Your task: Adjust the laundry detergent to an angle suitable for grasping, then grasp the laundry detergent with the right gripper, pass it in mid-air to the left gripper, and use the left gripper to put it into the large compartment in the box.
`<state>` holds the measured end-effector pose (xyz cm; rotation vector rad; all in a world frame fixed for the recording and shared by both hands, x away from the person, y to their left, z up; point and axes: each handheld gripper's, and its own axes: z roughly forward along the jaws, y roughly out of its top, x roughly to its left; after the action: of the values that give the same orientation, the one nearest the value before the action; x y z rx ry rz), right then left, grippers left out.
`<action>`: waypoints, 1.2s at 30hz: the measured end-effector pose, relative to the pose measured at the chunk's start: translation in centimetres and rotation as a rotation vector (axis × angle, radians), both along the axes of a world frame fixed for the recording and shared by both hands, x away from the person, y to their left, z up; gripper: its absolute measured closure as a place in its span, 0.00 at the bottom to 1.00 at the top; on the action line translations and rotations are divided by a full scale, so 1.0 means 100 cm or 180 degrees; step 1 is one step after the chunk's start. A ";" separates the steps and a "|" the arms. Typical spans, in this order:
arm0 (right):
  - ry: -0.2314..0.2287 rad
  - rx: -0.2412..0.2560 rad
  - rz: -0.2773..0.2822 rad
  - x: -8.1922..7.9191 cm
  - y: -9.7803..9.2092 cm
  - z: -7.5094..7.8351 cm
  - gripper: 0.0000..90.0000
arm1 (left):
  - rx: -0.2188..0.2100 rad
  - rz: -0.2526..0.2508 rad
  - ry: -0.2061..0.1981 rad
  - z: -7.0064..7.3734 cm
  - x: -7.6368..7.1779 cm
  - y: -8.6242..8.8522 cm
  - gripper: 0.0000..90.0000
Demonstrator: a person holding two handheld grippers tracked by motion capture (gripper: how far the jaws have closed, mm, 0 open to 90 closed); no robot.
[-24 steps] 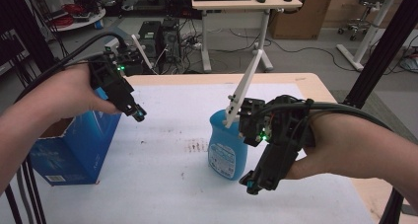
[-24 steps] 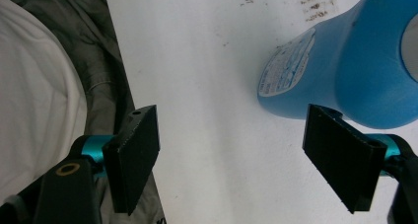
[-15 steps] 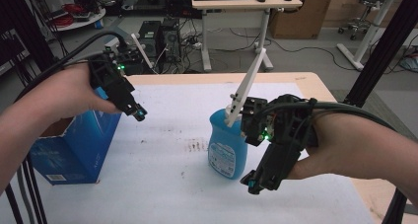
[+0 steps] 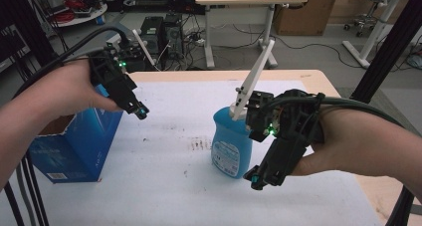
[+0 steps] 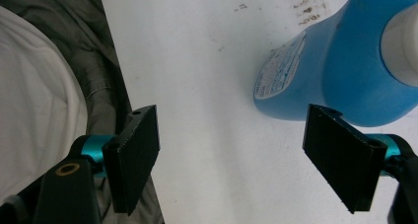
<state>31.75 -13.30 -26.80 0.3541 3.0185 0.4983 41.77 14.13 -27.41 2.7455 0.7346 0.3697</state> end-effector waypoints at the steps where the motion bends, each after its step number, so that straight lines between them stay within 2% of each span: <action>1: -0.0002 0.0002 -0.0003 0.000 0.000 0.000 0.24 | 0.0007 -0.0006 0.0004 0.000 0.000 0.000 0.25; 16: -0.0023 0.0027 -0.0062 -0.001 -0.009 0.002 0.24 | 0.0028 -0.0026 0.0008 -0.001 0.000 -0.004 0.25; 20: -0.0038 0.0061 -0.0067 -0.002 -0.010 0.004 0.24 | 0.0070 -0.0050 -0.0013 0.002 -0.002 -0.006 0.25; 24: -0.0062 0.0095 -0.0056 -0.001 -0.011 0.005 0.24 | 0.0053 -0.0068 -0.0046 0.003 -0.003 -0.007 0.25; 29: -0.0036 0.0134 -0.0106 -0.002 -0.012 0.004 0.24 | 0.0092 -0.0077 -0.0027 0.002 -0.003 -0.008 0.25; 36: -0.0088 0.0221 -0.0164 -0.007 -0.020 0.008 0.24 | 0.0068 -0.0100 -0.0049 0.005 -0.007 -0.009 0.25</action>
<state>31.07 -15.35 -25.97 0.4245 2.9627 0.6001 41.08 13.19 -26.91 2.7675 0.6865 0.3937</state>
